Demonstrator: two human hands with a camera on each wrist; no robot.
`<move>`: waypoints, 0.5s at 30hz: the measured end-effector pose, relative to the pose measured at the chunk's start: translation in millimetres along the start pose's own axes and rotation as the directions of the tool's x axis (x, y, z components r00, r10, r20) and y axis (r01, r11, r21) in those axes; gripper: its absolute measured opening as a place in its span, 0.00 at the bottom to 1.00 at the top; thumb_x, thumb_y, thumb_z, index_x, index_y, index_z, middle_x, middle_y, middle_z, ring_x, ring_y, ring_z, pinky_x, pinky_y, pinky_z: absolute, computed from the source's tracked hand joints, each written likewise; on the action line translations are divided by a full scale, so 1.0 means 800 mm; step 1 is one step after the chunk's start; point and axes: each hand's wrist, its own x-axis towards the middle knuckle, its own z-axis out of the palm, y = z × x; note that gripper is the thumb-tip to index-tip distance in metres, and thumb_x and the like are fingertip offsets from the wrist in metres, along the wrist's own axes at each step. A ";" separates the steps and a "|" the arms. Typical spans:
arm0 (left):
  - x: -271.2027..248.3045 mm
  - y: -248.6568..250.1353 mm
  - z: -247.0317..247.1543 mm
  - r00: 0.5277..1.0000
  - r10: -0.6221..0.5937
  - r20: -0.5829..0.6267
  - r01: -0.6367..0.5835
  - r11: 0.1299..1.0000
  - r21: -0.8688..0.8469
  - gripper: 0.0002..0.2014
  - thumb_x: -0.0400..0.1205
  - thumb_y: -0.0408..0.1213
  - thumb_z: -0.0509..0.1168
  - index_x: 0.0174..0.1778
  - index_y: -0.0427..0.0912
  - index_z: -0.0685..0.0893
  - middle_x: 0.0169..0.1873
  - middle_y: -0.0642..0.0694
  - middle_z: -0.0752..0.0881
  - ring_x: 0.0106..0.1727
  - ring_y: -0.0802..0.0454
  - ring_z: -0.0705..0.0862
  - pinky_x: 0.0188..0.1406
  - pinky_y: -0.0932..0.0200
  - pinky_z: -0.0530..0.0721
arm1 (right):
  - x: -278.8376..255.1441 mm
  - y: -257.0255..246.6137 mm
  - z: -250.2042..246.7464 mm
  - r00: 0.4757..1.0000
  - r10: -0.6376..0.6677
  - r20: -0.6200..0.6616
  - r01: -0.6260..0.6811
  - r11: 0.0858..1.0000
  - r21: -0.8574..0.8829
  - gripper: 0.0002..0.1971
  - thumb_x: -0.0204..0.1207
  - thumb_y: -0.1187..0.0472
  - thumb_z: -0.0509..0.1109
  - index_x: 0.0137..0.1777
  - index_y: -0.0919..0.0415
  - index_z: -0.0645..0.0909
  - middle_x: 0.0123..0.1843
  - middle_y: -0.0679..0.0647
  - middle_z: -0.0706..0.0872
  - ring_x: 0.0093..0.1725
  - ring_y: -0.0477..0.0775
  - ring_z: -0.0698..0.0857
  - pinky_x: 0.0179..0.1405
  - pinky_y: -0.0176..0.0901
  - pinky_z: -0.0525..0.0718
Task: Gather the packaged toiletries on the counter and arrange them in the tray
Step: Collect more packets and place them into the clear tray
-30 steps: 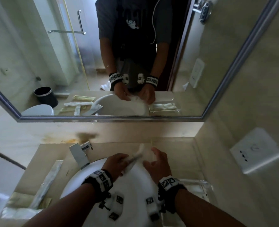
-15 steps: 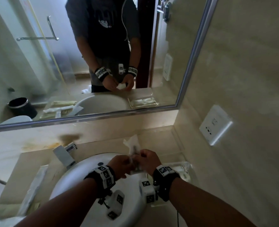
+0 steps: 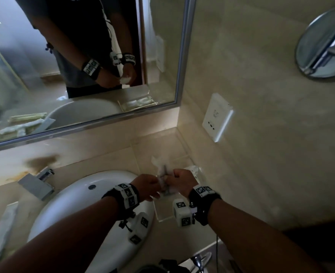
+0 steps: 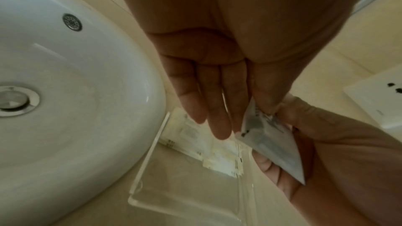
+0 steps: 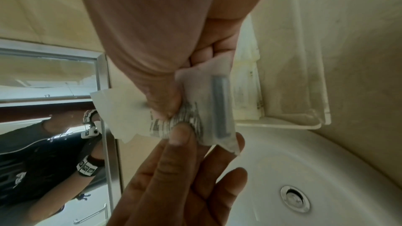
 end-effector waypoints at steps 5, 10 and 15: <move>0.012 0.005 0.025 0.999 -0.008 0.048 0.005 0.999 0.052 0.08 0.82 0.36 0.67 0.38 0.40 0.86 0.33 0.44 0.88 0.30 0.54 0.86 0.32 0.60 0.81 | -0.011 0.022 -0.021 0.999 0.023 -0.030 -0.024 0.999 -0.035 0.20 0.63 0.44 0.77 0.39 0.62 0.86 0.38 0.58 0.90 0.38 0.55 0.86 0.47 0.55 0.87; 0.022 0.000 0.041 0.999 -0.024 0.021 0.018 0.963 0.267 0.11 0.79 0.37 0.66 0.31 0.44 0.88 0.33 0.44 0.89 0.32 0.51 0.84 0.29 0.62 0.80 | -0.020 0.048 -0.044 0.991 0.105 -0.089 -0.122 0.968 -0.221 0.11 0.74 0.53 0.72 0.38 0.62 0.83 0.39 0.57 0.87 0.37 0.55 0.84 0.40 0.48 0.82; 0.026 0.003 0.036 1.000 0.015 -0.003 -0.012 0.889 0.458 0.09 0.83 0.38 0.61 0.39 0.41 0.84 0.39 0.41 0.84 0.39 0.47 0.81 0.40 0.56 0.79 | -0.028 0.076 -0.078 0.957 0.231 -0.174 -0.285 0.853 -0.437 0.18 0.78 0.40 0.59 0.41 0.54 0.77 0.50 0.58 0.85 0.48 0.61 0.83 0.46 0.46 0.76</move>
